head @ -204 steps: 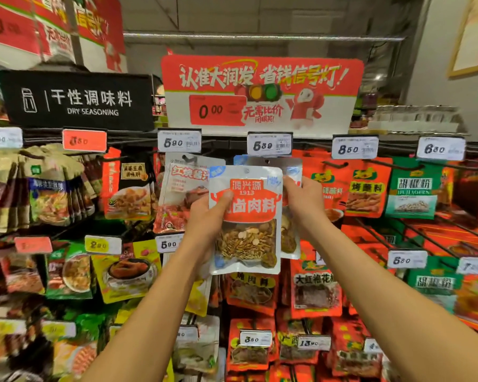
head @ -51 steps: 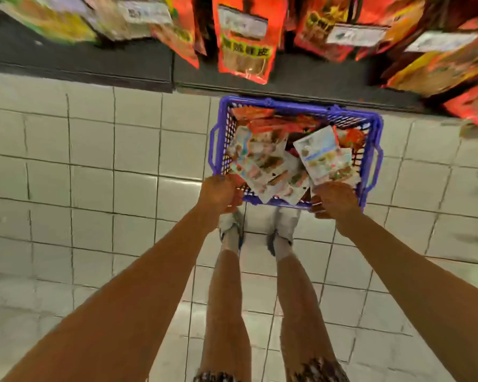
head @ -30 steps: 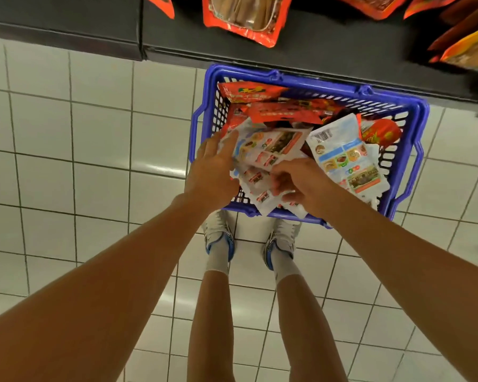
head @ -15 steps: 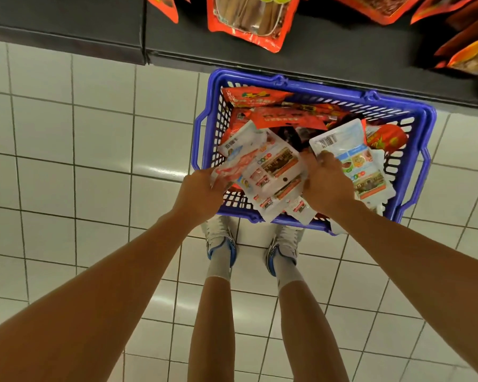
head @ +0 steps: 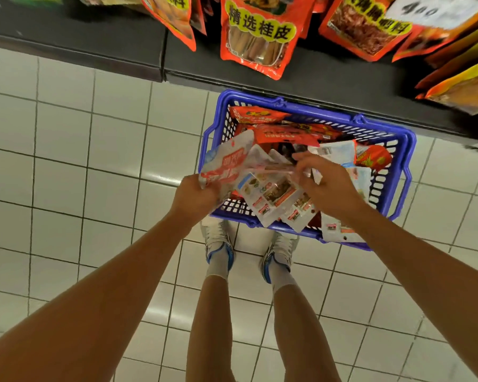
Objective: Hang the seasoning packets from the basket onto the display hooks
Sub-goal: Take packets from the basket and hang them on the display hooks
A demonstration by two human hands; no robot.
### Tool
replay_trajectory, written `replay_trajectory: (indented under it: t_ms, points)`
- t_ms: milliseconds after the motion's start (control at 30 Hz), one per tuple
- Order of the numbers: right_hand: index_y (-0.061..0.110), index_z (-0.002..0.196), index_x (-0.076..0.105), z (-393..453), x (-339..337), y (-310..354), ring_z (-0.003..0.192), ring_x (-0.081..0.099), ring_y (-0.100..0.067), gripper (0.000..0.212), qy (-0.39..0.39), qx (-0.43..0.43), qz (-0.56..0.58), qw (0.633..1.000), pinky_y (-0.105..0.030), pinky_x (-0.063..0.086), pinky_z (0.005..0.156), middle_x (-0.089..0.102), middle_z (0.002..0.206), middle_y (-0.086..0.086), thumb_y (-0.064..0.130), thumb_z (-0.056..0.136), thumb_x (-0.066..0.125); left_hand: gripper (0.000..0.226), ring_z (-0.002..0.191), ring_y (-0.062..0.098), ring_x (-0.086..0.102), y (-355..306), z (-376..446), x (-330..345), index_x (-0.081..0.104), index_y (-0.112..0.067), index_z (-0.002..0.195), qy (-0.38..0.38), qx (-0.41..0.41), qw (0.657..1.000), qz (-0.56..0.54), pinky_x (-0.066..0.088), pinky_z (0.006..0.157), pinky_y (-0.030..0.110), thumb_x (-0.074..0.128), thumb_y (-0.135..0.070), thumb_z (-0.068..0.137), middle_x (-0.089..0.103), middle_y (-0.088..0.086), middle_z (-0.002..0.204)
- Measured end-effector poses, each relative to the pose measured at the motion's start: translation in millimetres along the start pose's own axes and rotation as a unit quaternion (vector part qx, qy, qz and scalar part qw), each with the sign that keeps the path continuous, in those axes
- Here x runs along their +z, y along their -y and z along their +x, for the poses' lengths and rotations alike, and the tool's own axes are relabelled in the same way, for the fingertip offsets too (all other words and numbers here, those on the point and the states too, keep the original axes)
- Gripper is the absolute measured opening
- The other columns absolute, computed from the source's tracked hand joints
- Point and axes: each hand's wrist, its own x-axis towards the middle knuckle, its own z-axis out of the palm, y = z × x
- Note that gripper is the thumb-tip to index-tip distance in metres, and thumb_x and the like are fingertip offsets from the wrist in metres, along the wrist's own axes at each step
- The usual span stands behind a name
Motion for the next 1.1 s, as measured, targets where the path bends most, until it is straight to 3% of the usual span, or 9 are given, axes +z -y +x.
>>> replay_trajectory:
  t_ms: [100, 200, 300, 400, 533, 600, 700, 833, 1100]
  points:
    - [0.039, 0.096, 0.058, -13, -32, 37, 0.095, 0.07, -0.008, 0.012, -0.022, 0.043, 0.105, 0.993, -0.027, 0.06, 0.067, 0.068, 0.101, 0.019, 0.03, 0.103, 0.055, 0.003, 0.069, 0.008, 0.074, -29, -23, -8, 0.072, -0.016, 0.088, 0.026, -0.006, 0.994, -0.102, 0.054, 0.053, 0.017, 0.074, -0.018, 0.089, 0.077, -0.005, 0.074]
    - [0.04, 0.1, 0.062, -27, -63, 77, 0.096, 0.072, -0.007, 0.008, -0.108, 0.088, 0.217, 0.966, -0.021, 0.059, 0.069, 0.073, 0.1, 0.014, 0.038, 0.104, 0.054, 0.041, 0.083, 0.016, 0.074, -66, -51, -18, 0.073, -0.01, 0.103, 0.028, 0.009, 0.989, -0.143, 0.06, 0.069, 0.029, 0.071, -0.037, 0.073, 0.078, 0.004, 0.089]
    - [0.027, 0.1, 0.069, -38, -99, 124, 0.087, 0.074, -0.011, 0.01, -0.198, 0.119, 0.317, 0.92, -0.033, 0.061, 0.07, 0.076, 0.092, 0.008, 0.029, 0.102, 0.059, 0.045, 0.091, 0.026, 0.075, -106, -87, -32, 0.075, -0.013, 0.103, 0.022, 0.025, 0.976, -0.214, 0.059, 0.074, 0.036, 0.072, -0.035, 0.063, 0.078, 0.008, 0.095]
    - [0.02, 0.095, 0.07, -53, -142, 182, 0.085, 0.072, -0.024, 0.012, -0.224, 0.116, 0.372, 0.893, -0.049, 0.062, 0.079, 0.075, 0.089, -0.001, 0.022, 0.102, 0.061, 0.026, 0.093, 0.032, 0.075, -154, -133, -52, 0.078, -0.019, 0.09, 0.024, 0.057, 0.963, -0.263, 0.059, 0.079, 0.043, 0.071, -0.025, 0.065, 0.078, 0.008, 0.091]
    - [0.016, 0.095, 0.074, -84, -207, 284, 0.074, 0.072, -0.017, 0.018, -0.217, 0.056, 0.42, 0.879, -0.031, 0.059, 0.066, 0.077, 0.083, 0.001, 0.008, 0.099, 0.058, 0.008, 0.082, 0.023, 0.077, -231, -211, -93, 0.08, -0.032, 0.082, -0.018, 0.13, 0.949, -0.286, 0.061, 0.072, 0.037, 0.073, -0.027, 0.08, 0.079, 0.002, 0.086]
    - [0.016, 0.093, 0.077, -102, -243, 336, 0.072, 0.071, -0.02, 0.022, -0.205, 0.019, 0.439, 0.874, -0.032, 0.057, 0.064, 0.077, 0.083, -0.002, 0.003, 0.091, 0.059, 0.005, 0.081, 0.019, 0.077, -273, -249, -119, 0.08, -0.033, 0.083, -0.043, 0.173, 0.938, -0.298, 0.061, 0.066, 0.032, 0.075, -0.032, 0.086, 0.08, 0.001, 0.089]
    - [0.021, 0.085, 0.081, -130, -290, 405, 0.074, 0.073, -0.021, 0.02, -0.189, -0.054, 0.446, 0.873, -0.034, 0.059, 0.063, 0.078, 0.085, -0.004, 0.012, 0.08, 0.063, 0.014, 0.094, 0.018, 0.076, -331, -309, -159, 0.078, -0.042, 0.094, -0.044, 0.256, 0.923, -0.283, 0.063, 0.074, 0.031, 0.076, -0.046, 0.08, 0.079, -0.002, 0.102]
    - [0.025, 0.087, 0.082, -155, -339, 489, 0.073, 0.073, -0.013, 0.013, -0.209, -0.157, 0.42, 0.869, -0.03, 0.058, 0.066, 0.078, 0.084, 0.002, 0.022, 0.085, 0.07, 0.028, 0.105, 0.016, 0.073, -389, -377, -213, 0.074, -0.05, 0.102, -0.061, 0.347, 0.893, -0.279, 0.059, 0.086, 0.036, 0.075, -0.055, 0.075, 0.077, -0.007, 0.112]
    - [0.041, 0.086, 0.079, -188, -406, 640, 0.067, 0.067, -0.005, 0.019, -0.305, -0.292, 0.31, 0.852, -0.03, 0.056, 0.065, 0.076, 0.076, 0.012, 0.051, 0.075, 0.068, 0.031, 0.096, 0.011, 0.074, -473, -452, -325, 0.077, -0.044, 0.099, -0.131, 0.489, 0.804, -0.313, 0.06, 0.076, 0.024, 0.078, -0.046, 0.069, 0.078, -0.009, 0.105]
